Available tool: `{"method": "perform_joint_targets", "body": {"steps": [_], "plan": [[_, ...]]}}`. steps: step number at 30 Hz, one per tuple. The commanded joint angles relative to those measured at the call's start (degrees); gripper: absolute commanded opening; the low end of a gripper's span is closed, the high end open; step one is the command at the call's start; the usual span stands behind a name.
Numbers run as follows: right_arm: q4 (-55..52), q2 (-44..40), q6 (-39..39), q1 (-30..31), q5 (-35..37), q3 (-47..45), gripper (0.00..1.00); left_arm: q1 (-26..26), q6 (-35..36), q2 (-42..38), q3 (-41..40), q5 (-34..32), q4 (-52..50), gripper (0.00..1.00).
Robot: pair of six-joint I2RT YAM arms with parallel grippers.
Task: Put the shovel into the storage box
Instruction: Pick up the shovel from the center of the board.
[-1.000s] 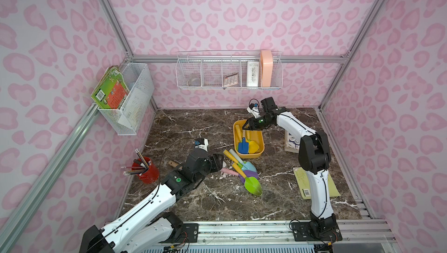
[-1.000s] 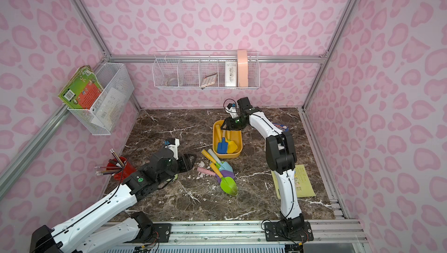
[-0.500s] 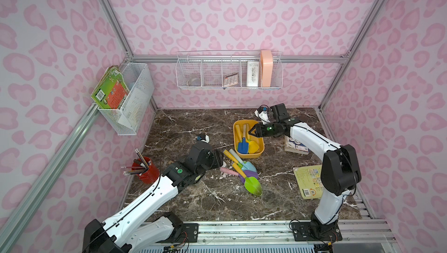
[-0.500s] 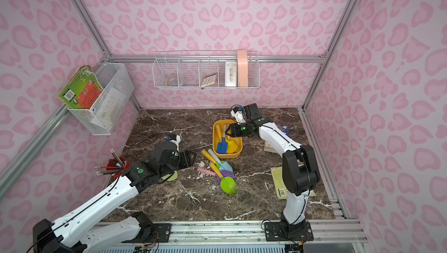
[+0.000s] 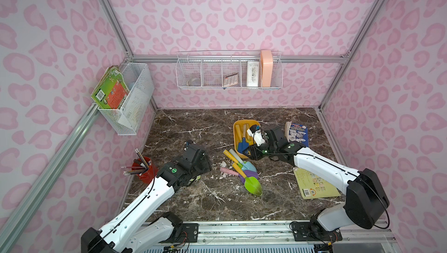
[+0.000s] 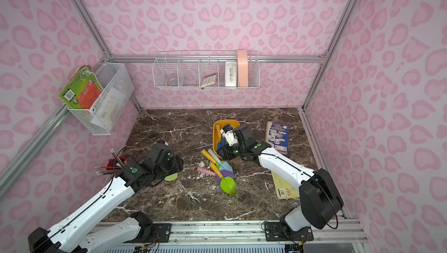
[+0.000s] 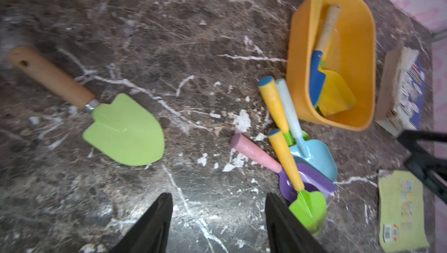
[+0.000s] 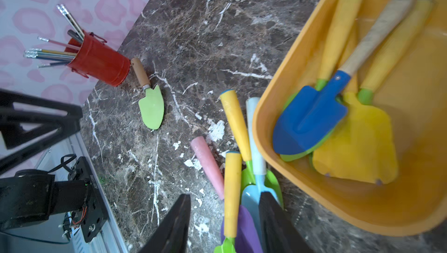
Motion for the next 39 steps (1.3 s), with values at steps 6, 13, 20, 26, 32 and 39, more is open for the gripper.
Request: {"method": "perform_joint_targets", "body": {"steps": [6,13,20,26,32,39], "plan": [[8.61,-2.43,5.3,5.4,4.25,-6.79,0.48,12.7,-4.5,2.42,0.42,-6.63,-7.61,0.6],[10.03,-7.4,7.85,6.0,7.02,-12.2,0.48,19.25,-6.73,11.77,0.51,-6.65,-2.21,0.59],[9.33,-13.1,8.68,5.95,9.38,-15.01,0.48,23.83,-8.44,21.76,-0.01,-2.92,3.79,0.57],[9.05,-14.49,9.23,5.66,10.23,-16.03,0.48,24.47,-9.68,27.95,0.95,-3.01,5.62,0.54],[9.38,-15.22,9.61,5.38,10.23,-16.63,0.48,25.26,-9.8,30.79,0.78,-5.33,6.44,0.53],[9.4,-16.0,9.73,5.24,10.27,-16.69,0.47,25.87,-9.0,34.46,0.9,-5.12,8.54,0.49]]}}
